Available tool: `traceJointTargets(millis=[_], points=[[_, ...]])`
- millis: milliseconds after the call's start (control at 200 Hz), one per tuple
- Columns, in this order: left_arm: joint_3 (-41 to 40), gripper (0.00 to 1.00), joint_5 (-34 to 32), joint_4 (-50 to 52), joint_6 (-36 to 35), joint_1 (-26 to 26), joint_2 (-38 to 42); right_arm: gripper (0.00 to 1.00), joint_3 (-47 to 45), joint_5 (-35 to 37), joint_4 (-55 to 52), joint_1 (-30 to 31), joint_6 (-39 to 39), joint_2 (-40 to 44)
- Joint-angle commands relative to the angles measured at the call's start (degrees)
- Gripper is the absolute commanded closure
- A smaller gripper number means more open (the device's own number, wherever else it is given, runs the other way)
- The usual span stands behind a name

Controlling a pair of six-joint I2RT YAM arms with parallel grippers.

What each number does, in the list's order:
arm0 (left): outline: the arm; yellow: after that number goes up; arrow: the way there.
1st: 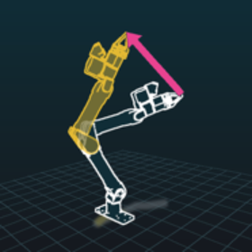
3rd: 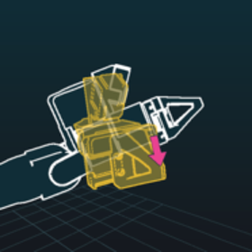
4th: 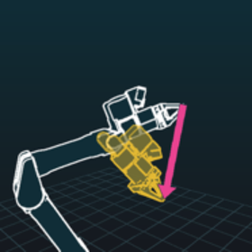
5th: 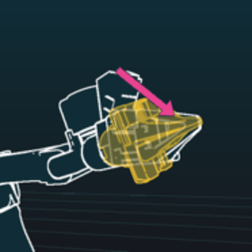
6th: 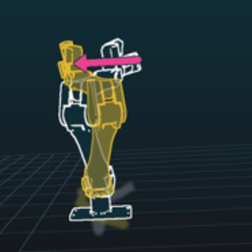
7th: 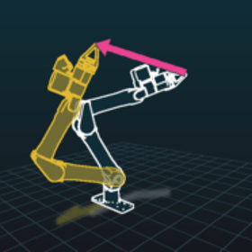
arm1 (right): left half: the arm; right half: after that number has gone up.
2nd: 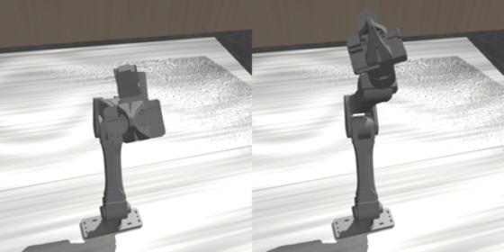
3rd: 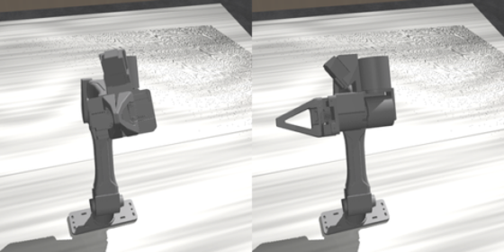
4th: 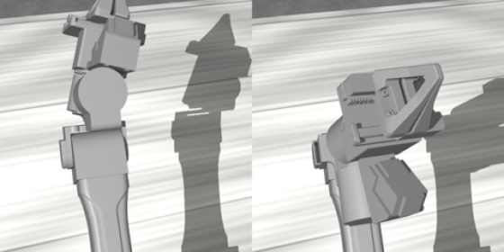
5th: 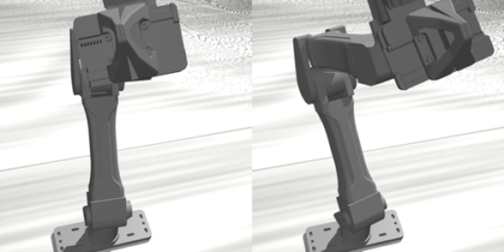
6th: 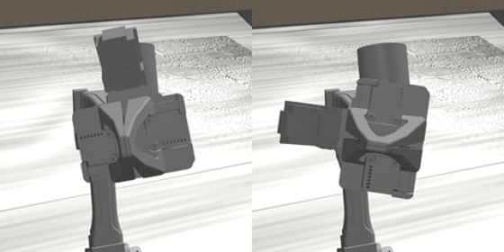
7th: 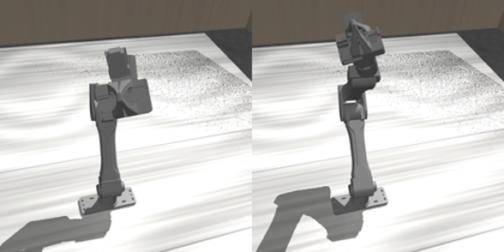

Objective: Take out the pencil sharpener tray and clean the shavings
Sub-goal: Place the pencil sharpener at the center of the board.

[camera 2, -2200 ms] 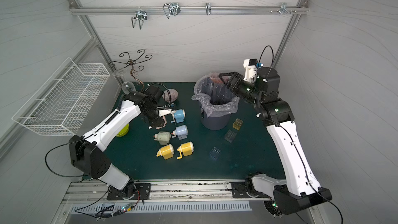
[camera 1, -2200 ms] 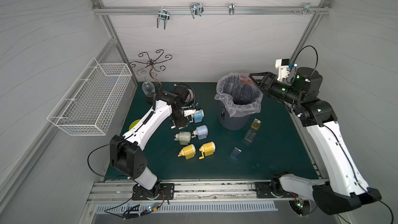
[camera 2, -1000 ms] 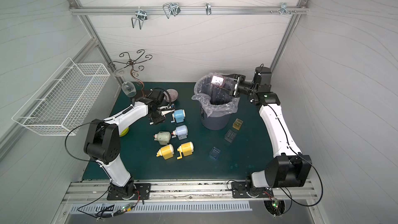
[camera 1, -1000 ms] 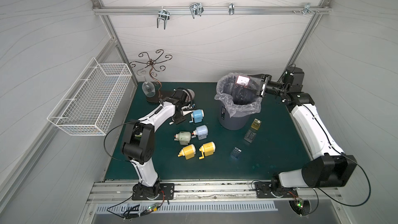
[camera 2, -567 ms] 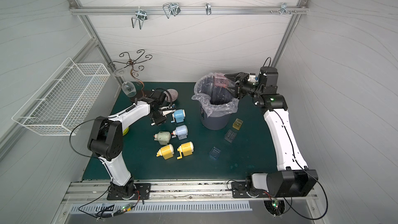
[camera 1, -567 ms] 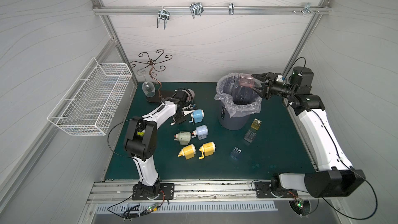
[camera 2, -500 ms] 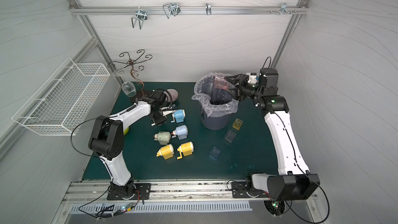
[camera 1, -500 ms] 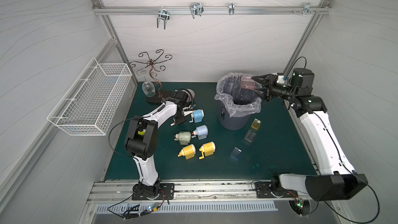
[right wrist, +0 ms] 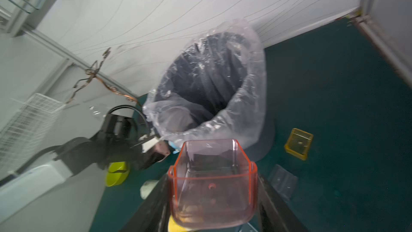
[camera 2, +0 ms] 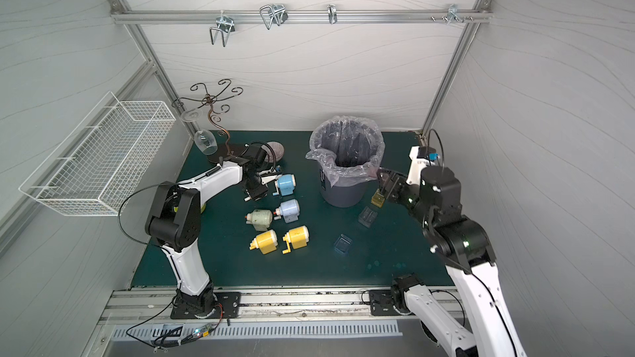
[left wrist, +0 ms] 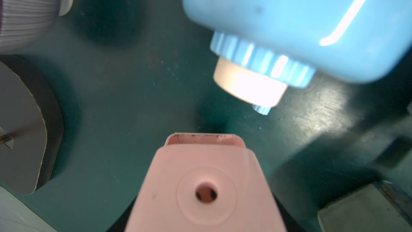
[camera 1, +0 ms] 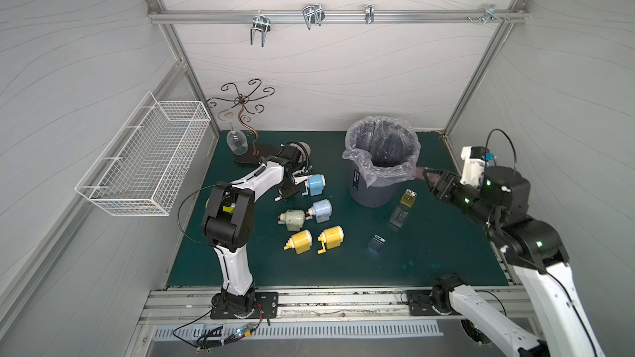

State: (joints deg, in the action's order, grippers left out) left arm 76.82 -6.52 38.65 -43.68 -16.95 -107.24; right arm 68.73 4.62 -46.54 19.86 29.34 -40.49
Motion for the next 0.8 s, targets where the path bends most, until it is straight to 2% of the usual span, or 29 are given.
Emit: traceJointTargets(millis=[0,155,315,520,550,570,600,795], points=[[0.8,0.41,1.2,-1.5,0.5,0.6,-0.5,1.0,-4.3,7.2,-4.2,0.3,-3.8,5.0],[0.4,0.38,1.4,-1.7,0.9,0.6,-1.6,1.0,-6.3,3.6,-9.5,0.2,-3.6,9.2],[0.1,0.35,2.9,-1.6,2.2,0.6,-2.6,1.0,-7.9,-3.7,-9.8,0.2,-2.0,10.7],[-1.2,0.32,3.4,-2.3,3.3,0.6,-3.0,1.0,-9.6,-6.4,-9.4,0.2,0.9,10.6],[-1.3,0.27,3.6,-2.5,3.5,0.6,-2.9,0.97,-10.0,-6.5,-9.5,0.2,1.2,10.6],[-1.3,0.14,3.6,-2.7,3.7,0.6,-2.8,0.96,-10.2,-6.5,-9.5,0.2,1.5,10.7],[-1.3,0.02,3.8,-2.8,3.9,0.6,-2.5,0.98,-10.6,-6.3,-9.7,0.2,2.0,10.6],[-0.5,0.0,3.9,-3.4,5.3,0.6,0.3,1.0,-12.2,5.4,-16.4,0.3,9.0,9.7]])
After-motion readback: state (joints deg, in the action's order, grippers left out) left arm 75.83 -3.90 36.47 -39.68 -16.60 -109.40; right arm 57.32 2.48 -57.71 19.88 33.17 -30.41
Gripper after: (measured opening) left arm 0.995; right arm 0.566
